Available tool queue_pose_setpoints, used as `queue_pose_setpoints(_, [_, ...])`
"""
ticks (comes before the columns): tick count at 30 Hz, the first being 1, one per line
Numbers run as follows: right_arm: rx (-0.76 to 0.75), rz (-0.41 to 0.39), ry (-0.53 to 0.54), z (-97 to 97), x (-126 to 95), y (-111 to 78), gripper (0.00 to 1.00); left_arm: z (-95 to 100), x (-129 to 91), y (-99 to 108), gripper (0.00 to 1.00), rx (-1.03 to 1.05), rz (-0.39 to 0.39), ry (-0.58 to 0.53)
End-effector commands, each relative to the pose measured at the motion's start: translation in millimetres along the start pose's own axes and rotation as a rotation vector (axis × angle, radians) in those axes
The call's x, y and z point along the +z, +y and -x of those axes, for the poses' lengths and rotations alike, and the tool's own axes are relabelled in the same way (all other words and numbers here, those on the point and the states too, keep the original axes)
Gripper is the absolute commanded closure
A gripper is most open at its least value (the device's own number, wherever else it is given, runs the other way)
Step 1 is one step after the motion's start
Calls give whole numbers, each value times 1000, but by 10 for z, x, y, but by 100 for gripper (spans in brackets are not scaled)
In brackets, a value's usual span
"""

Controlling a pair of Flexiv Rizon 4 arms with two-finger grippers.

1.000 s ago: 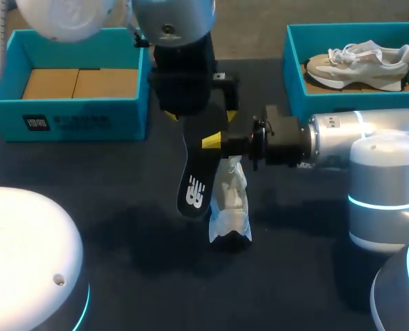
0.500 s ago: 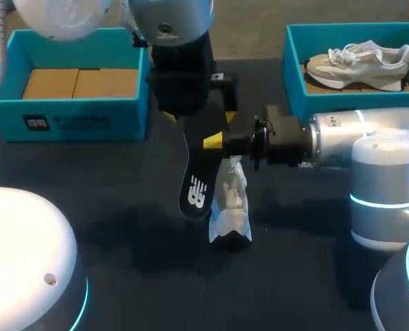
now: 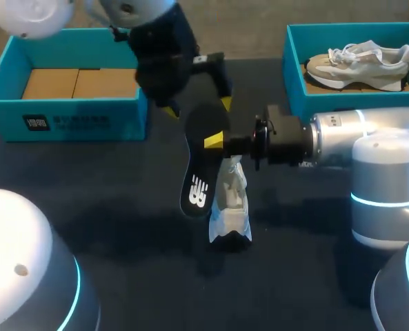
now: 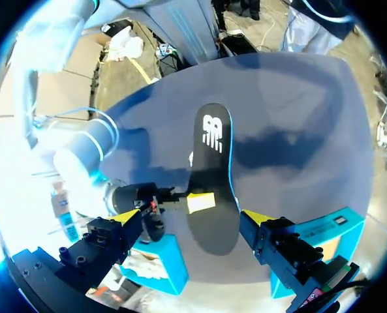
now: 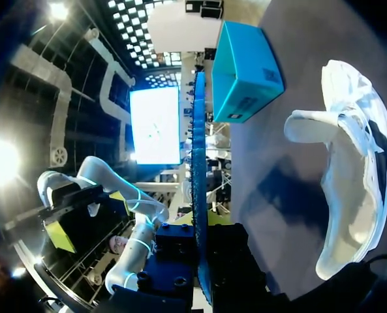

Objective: Take the shoe out of the shoebox, open the shoe tongue, remove and reinsert the insole, then place the shoe into the shoebox

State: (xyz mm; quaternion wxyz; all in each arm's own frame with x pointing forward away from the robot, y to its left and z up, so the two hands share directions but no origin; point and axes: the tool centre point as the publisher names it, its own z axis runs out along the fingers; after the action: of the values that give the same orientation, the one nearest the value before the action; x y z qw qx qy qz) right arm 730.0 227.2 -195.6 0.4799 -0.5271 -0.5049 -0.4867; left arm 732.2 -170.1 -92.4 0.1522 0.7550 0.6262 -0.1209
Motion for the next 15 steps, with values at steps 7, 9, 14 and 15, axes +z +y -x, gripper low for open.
queue_pose_setpoints(7, [3, -4, -14, -30, -28, 7, 100, -378, -109, -189, 0, 11, 33, -489])
queue_pose_setpoints(9, [4, -4, -16, -35, -33, 4, 100, -410, -131, -187, 0, -11, 15, -537])
queue_pose_setpoints(14, [7, -4, -20, -41, -39, 0, 100, -434, -140, -187, 0, -1, 6, -532])
queue_pose_setpoints(15, [8, -6, -21, -43, -40, 0, 100, -434, -140, -187, 0, -1, 6, -532])
